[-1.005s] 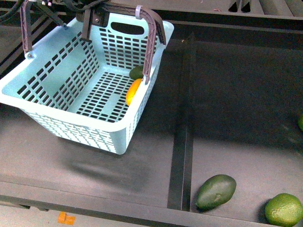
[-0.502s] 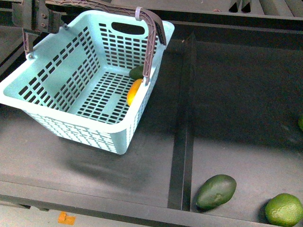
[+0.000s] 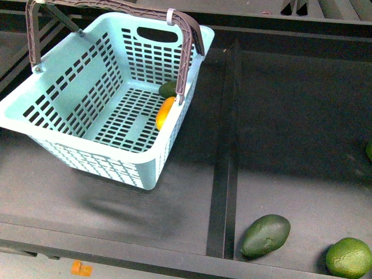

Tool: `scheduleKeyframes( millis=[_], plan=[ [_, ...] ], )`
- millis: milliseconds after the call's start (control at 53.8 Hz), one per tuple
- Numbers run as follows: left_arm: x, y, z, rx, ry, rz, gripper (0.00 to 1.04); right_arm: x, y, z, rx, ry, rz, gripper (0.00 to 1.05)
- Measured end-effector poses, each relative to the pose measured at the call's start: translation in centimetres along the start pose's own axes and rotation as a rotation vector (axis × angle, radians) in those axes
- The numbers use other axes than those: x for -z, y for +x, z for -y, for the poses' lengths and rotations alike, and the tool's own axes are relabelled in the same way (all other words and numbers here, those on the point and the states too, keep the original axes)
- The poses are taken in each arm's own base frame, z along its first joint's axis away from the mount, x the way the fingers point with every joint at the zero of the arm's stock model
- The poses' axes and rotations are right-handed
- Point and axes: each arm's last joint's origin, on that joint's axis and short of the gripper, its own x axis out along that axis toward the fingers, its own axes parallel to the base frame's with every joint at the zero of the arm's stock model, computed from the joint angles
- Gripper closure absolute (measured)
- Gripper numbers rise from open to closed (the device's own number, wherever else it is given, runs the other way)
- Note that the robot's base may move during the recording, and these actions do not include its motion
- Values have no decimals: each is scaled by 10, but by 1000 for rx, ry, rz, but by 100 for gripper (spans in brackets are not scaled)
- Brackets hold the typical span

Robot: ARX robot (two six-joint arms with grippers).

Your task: Pick mango and avocado into basket

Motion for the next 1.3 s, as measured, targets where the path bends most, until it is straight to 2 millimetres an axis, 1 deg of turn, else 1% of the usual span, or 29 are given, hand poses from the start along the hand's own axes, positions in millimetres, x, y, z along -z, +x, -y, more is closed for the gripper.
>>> scheduleKeyframes(
  millis=[74,130,260,353,409,484,540,577,633,781,1098,1302],
  plan=[
    [-7,-20,-9,0,132,31,69,0,0,0,0,0,0,9],
    [-5,-35,-16,1,206,22,80,0,0,0,0,0,0,9],
    [3,-66,-30,5,272,-13,103,0,0,0,0,0,0,9],
    [1,-88,-38,4,289,-7,103,0,0,0,0,0,0,9],
    [5,-102,-45,-1,291,12,103,0,0,0,0,0,0,9],
    [11,-119,-51,0,294,-16,103,0,0,0,0,0,0,9],
    [9,-130,-53,0,296,-10,103,0,0,0,0,0,0,9],
    [7,-137,-58,18,297,-10,103,0,0,0,0,0,0,9],
    [5,-145,-63,-3,297,-9,103,0,0,0,0,0,0,9],
    [5,-160,-64,-1,298,-11,103,0,0,0,0,0,0,9],
    [4,-185,-63,0,299,-7,103,0,0,0,0,0,0,9],
    [-1,-196,-62,3,299,12,103,0,0,0,0,0,0,9]
  ],
)
